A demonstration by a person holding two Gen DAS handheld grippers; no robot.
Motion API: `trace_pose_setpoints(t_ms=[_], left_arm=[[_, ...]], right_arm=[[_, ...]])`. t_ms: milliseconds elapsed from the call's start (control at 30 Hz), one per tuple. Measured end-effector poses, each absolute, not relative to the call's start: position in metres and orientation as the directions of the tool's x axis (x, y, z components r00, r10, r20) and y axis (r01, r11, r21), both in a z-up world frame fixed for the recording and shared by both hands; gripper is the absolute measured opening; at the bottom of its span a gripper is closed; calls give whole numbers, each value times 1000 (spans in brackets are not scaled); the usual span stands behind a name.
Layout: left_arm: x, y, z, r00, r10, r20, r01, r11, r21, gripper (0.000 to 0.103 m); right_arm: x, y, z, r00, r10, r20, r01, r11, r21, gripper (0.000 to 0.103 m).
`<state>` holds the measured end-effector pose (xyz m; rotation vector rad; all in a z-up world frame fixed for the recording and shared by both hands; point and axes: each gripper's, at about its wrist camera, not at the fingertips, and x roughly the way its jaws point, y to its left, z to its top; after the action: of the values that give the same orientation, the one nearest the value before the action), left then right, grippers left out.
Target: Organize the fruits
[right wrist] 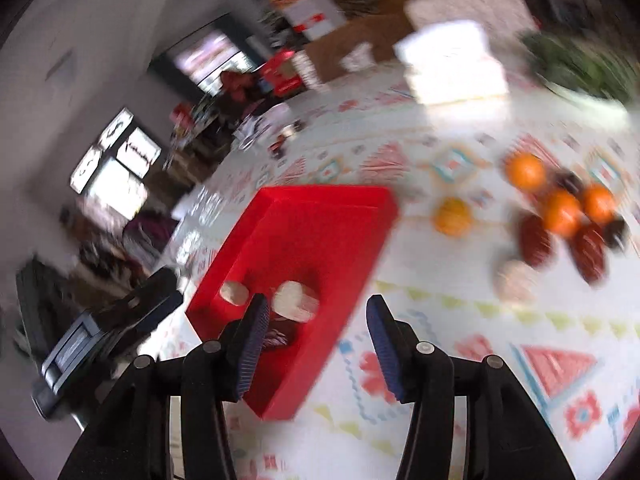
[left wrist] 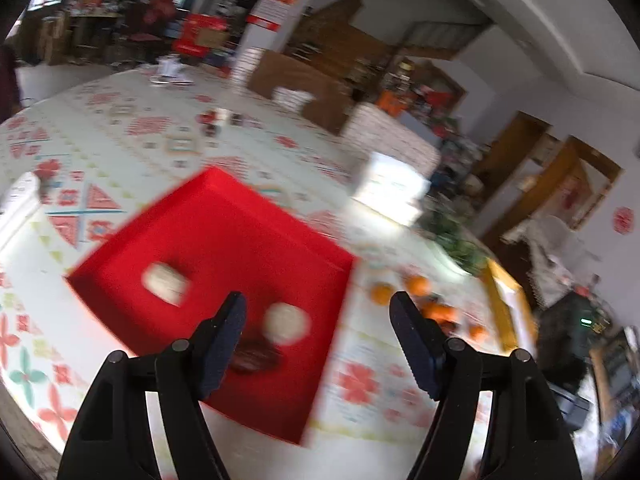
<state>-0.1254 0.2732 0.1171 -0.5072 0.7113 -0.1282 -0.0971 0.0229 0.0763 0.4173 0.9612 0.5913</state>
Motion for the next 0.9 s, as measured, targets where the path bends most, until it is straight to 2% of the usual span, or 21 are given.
trace_pose_setpoints(t_ms=[333, 533, 633, 733, 833, 900], left_arm=[[-172, 206, 201, 774, -449, -448, 181, 833, -523, 73], [-200, 201, 270, 808, -492, -325, 272, 800, -535, 73], [-220, 212, 302, 838, -472, -272, 287, 806, -517, 73], [-241, 226, 333, 874, -425, -236, 277, 834, -476, 73], [-261, 246, 371, 919, -324, -223, 222, 895, -387, 73], [-271, 259, 391, 947, -231, -223, 153, 935, -321, 73]], right_arm=[[-154, -116, 145, 619, 431, -656, -168, 889, 425, 55], [-200, -201, 229, 745, 303, -595, -98, 931, 351, 55], [-230, -230, 277, 806, 236, -543, -68, 948, 312, 55], [-257, -249, 323, 846, 191, -498, -45, 956, 289, 60], [-280, -263, 368, 871, 131, -474, -19, 972, 233, 61], [-293, -269, 402, 881, 10, -472, 50, 992, 115, 64]])
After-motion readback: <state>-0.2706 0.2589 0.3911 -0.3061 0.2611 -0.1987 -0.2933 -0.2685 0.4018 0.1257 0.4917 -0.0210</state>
